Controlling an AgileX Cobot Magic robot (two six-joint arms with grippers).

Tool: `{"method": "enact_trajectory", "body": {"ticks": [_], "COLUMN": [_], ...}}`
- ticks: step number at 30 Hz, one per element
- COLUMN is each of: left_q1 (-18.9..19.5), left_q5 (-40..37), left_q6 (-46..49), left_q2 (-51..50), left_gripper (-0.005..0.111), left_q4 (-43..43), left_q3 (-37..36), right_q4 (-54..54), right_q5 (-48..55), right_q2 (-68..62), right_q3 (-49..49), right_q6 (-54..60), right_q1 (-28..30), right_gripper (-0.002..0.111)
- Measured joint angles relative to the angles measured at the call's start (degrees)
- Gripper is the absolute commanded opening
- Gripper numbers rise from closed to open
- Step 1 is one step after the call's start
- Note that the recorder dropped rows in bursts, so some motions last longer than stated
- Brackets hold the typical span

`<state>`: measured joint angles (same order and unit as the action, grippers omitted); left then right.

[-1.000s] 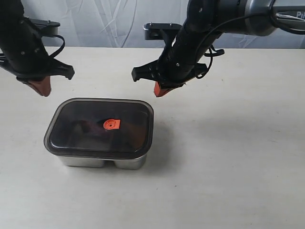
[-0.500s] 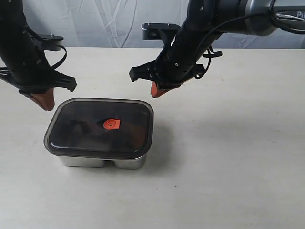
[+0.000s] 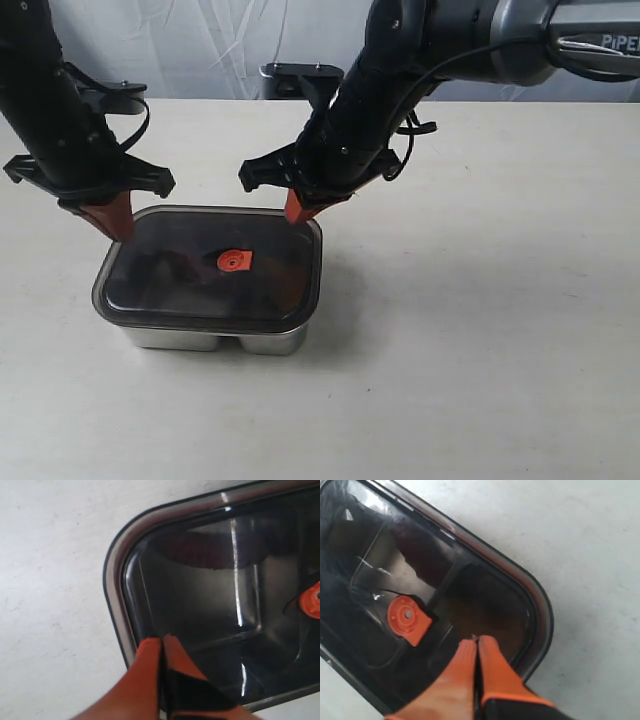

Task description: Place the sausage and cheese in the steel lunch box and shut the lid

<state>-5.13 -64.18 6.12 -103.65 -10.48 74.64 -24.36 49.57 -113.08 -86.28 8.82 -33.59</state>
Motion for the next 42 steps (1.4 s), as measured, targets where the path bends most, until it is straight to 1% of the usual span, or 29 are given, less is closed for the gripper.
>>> {"method": "enact_trajectory", "body": {"ticks": [7, 19, 42], "left_q1": [0.0, 0.0, 0.0], "left_q5": [1.9, 5.3, 7.1], "left_q6": [0.1, 0.1, 0.5], "left_q2": [-0.4, -0.2, -1.2], "left_gripper": [0.000, 0.000, 0.000], "left_q4": [-0.1, -0.7, -1.2], "left_q3": [-4.3, -7.8, -8.0], "right_q4": [-0.3, -1.8, -2.0], "right_q5": [0.5, 1.3, 1.8], "right_q2": [-2.3, -4.4, -5.9], "right_q3": [1.2, 1.7, 1.1], "right_q6": [0.2, 0.2, 0.3], "right_q1": [-0.1, -0.1, 0.1], "right_gripper": [0.000, 0.000, 0.000]}}
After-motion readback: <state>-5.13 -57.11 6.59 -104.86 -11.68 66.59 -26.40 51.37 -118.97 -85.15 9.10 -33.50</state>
